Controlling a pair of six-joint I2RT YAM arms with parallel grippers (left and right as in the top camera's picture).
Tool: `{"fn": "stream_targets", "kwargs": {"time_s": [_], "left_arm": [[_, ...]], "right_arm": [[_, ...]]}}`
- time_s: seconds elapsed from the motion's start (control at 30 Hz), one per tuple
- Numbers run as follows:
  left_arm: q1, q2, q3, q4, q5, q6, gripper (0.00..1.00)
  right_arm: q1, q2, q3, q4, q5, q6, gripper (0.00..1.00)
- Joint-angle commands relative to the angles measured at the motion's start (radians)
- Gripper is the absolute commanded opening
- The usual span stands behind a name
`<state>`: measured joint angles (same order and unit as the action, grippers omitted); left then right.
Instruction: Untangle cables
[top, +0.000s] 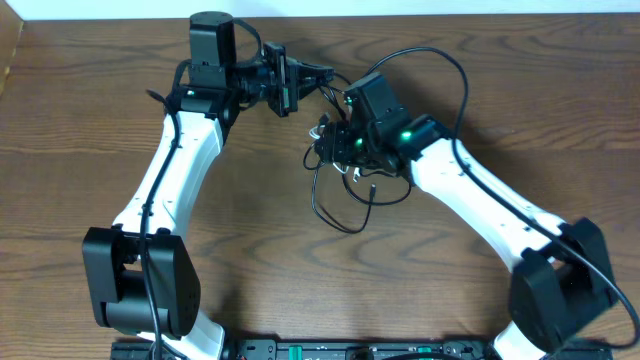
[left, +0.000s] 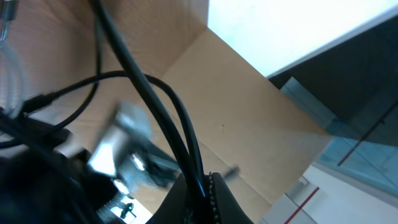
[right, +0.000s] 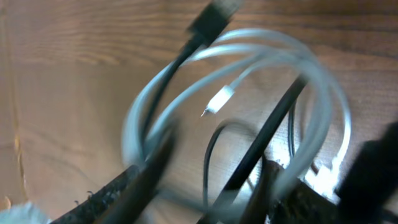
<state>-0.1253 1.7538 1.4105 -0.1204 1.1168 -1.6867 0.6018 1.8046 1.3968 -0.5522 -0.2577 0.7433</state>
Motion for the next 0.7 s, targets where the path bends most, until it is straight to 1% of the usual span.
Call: {"fn": "stream_targets", "kwargs": {"time_s": [0.0, 0.03, 0.07, 0.2, 0.33, 0.47, 0.5, 0.57, 0.6, 0.67], "left_arm": [[0.001, -0.011, 0.014, 0.018, 0.017, -0.039, 0.07], [0.002, -0.011, 0.014, 0.018, 0.017, -0.039, 0.07], [0.002, -0.011, 0.014, 0.018, 0.016, -0.039, 0.07], [0.008, -0.011, 0.014, 0.017, 0.011, -0.034, 0.07], [0.020, -0.011, 0.014, -0.005, -0.034, -0.005, 0.07], [0.041, -0.011, 0.014, -0.087, -0.100, 0.073, 0.07], [0.058, -0.011, 0.014, -0.183, -0.153, 0.127, 0.07], [0.070, -0.011, 0.014, -0.259, -0.195, 0.170, 0.07], [0.079, -0.011, 0.014, -0.320, -0.229, 0.210, 0.08], [0.085, -0.011, 0.014, -0.393, -0.271, 0.254, 0.07]], "right_arm": [[0.010, 0.062, 0.002, 0.023, 0.148, 0.080, 0.57], [0.010, 0.073, 0.002, 0.024, 0.177, 0.083, 0.48], [0.007, 0.080, 0.002, 0.019, 0.204, 0.082, 0.29], [0.007, 0.080, 0.002, -0.020, 0.226, 0.079, 0.01], [0.002, 0.058, 0.002, -0.063, 0.191, 0.078, 0.01], [-0.009, -0.022, 0.002, -0.113, 0.192, 0.032, 0.01], [-0.016, -0.097, 0.002, -0.135, 0.196, -0.002, 0.04], [-0.032, -0.168, 0.002, -0.153, 0.213, -0.042, 0.03], [-0.048, -0.229, 0.002, -0.181, 0.269, -0.060, 0.01], [-0.069, -0.295, 0.002, -0.232, 0.380, -0.060, 0.01]]}}
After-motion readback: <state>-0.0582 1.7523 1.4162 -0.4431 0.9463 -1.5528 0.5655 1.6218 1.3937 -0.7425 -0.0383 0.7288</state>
